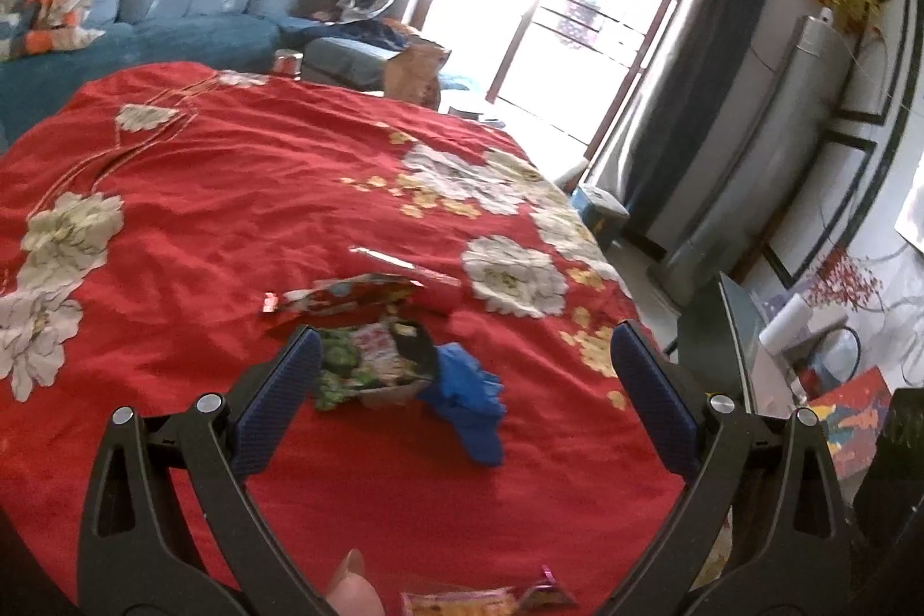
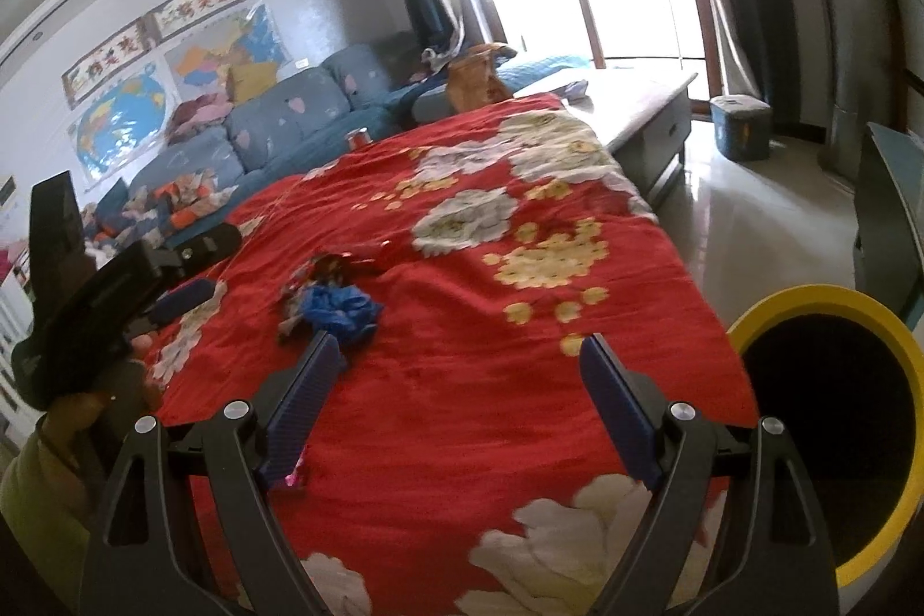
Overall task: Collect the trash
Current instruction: 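Grasp the green snack package with the left gripper while the right grasps the blue plastic bag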
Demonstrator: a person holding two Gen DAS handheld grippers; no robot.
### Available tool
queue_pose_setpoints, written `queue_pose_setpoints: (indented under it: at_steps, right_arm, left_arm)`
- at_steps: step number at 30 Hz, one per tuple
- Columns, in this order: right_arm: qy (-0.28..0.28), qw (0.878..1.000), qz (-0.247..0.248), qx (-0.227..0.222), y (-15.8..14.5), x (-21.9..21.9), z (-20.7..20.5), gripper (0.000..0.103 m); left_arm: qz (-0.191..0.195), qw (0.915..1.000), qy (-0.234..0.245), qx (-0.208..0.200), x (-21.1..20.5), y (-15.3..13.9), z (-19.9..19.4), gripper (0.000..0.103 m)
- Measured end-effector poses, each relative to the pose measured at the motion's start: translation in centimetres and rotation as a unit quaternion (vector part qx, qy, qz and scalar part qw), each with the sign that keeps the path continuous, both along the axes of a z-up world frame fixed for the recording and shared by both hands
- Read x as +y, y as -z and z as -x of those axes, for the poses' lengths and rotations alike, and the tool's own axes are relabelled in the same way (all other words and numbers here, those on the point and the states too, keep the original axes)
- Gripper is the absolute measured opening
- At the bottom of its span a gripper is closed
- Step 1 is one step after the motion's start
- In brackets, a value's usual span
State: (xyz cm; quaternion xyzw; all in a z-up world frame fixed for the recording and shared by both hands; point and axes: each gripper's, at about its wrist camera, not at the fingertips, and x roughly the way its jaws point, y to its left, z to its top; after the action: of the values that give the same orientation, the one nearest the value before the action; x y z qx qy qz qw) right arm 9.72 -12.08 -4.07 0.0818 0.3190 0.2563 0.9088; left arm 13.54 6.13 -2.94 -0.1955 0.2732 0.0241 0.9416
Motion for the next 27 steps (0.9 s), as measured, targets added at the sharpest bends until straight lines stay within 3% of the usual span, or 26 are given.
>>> queue_pose_setpoints:
  at_steps: [16, 21, 23, 27]
  right_arm:
    - [-0.061, 0.998, 0.020, 0.015, 0.8, 5.5, -2.0, 0.083]
    - [-0.088, 0.995, 0.034, 0.026, 1.4, 7.6, -3.3, 0.081]
    - [-0.097, 0.994, 0.038, 0.028, 1.7, 8.3, -3.8, 0.078]
    - [-0.115, 0.991, 0.051, 0.035, 2.2, 10.2, -5.0, 0.072]
  left_arm:
    - [0.038, 0.9972, -0.052, 0.037, 5.9, 2.7, -0.2, 0.092]
    - [0.075, 0.9940, -0.058, 0.055, 7.6, 4.3, -0.4, 0.077]
    - [0.086, 0.9929, -0.056, 0.061, 7.9, 4.9, -0.5, 0.066]
    - [0.113, 0.9904, -0.042, 0.068, 8.3, 5.8, -0.9, 0.059]
